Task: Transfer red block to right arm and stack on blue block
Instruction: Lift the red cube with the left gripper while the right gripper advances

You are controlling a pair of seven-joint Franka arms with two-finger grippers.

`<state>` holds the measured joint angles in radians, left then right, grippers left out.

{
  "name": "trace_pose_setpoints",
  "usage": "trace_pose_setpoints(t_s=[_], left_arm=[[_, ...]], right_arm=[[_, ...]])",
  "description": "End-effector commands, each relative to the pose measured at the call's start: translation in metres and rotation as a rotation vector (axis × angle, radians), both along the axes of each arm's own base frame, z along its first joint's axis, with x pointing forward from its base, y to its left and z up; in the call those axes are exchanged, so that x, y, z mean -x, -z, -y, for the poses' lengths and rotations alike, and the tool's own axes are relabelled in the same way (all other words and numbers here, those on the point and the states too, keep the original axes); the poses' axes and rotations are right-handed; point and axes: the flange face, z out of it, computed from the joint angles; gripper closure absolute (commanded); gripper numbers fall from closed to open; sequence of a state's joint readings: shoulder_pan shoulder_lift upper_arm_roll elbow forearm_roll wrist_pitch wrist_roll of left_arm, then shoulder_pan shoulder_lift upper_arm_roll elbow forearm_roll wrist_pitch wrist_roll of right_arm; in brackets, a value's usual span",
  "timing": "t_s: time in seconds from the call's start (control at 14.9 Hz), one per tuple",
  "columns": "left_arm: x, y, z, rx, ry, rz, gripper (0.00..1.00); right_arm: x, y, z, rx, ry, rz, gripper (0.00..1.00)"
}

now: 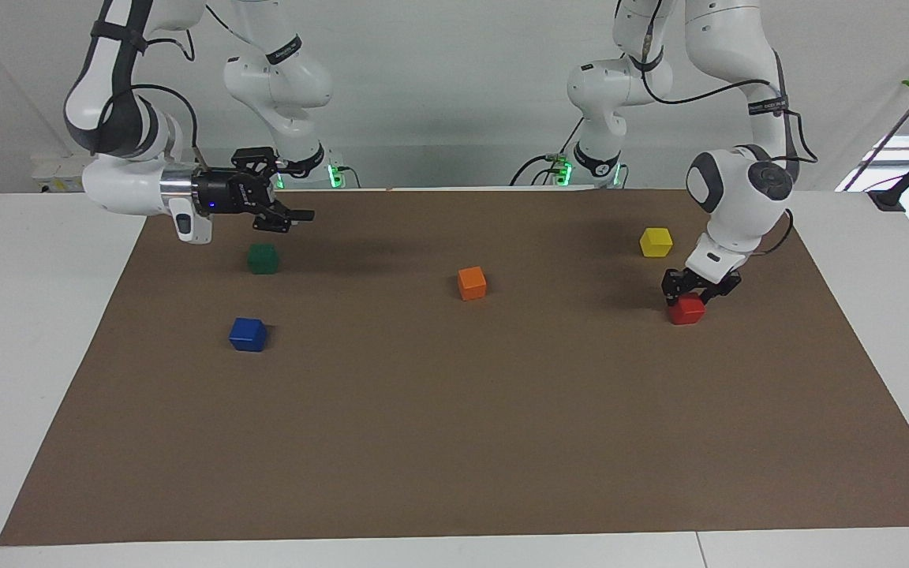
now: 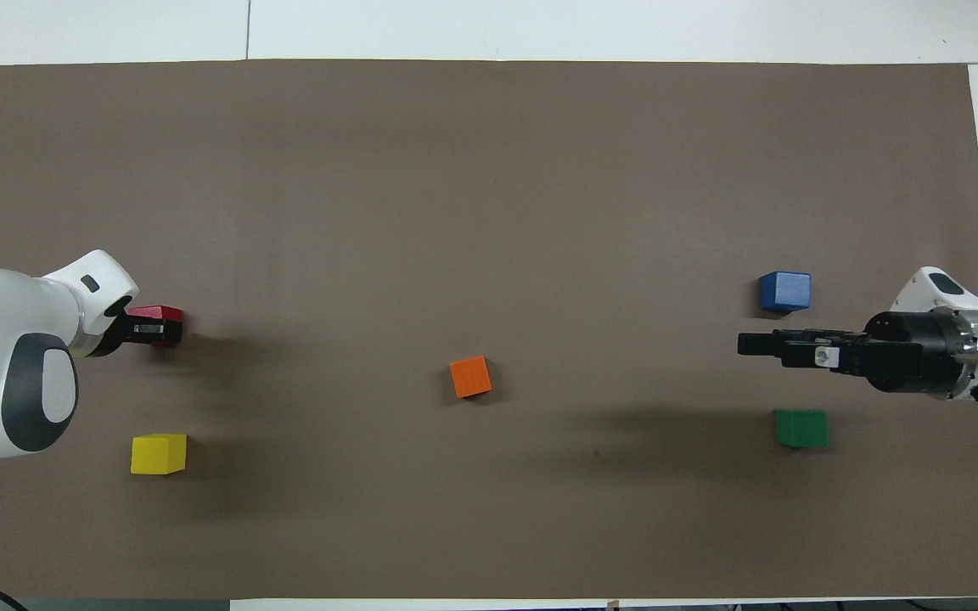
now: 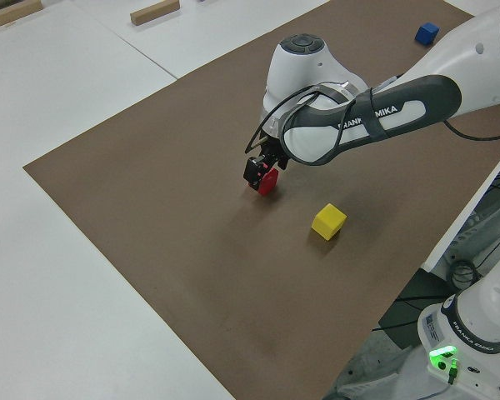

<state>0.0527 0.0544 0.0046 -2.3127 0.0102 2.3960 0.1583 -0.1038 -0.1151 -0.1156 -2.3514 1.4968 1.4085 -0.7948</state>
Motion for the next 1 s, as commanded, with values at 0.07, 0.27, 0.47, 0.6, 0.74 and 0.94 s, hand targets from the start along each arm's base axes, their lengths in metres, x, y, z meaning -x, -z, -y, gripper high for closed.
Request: trace_pose_setpoints(t_s=[0.07, 0.27, 0.47, 0.6, 0.74, 0.94], left_arm=[[-0.005, -0.005, -0.003, -0.010, 0.005, 0.017, 0.99], [-0.010, -0.020, 0.001, -0.009, 0.000, -0.028, 1.00], [-0.009, -0.043, -0.003, -0.008, -0.095, 0.015, 1.00], [-0.026, -0.076, -0.001, 0.000, -0.231, 0.063, 1.00], [-0.036, -0.102, 0.008, 0.004, -0.343, 0.008, 1.00], [-0.040, -0.144, 0.034, 0.041, -0.489, -0.091, 1.00]], right_arm=[[0.006, 0.012, -0.048, -0.148, -0.020, -0.099, 0.00], [0.003, 0.043, -0.062, -0.262, -0.071, -0.169, 0.00], [0.004, 0.059, -0.083, -0.361, -0.110, -0.178, 0.00], [0.000, 0.064, -0.109, -0.463, -0.102, -0.196, 0.00], [-0.003, 0.069, -0.137, -0.536, -0.077, -0.202, 0.00], [-0.007, 0.075, -0.161, -0.560, -0.038, -0.185, 0.00]])
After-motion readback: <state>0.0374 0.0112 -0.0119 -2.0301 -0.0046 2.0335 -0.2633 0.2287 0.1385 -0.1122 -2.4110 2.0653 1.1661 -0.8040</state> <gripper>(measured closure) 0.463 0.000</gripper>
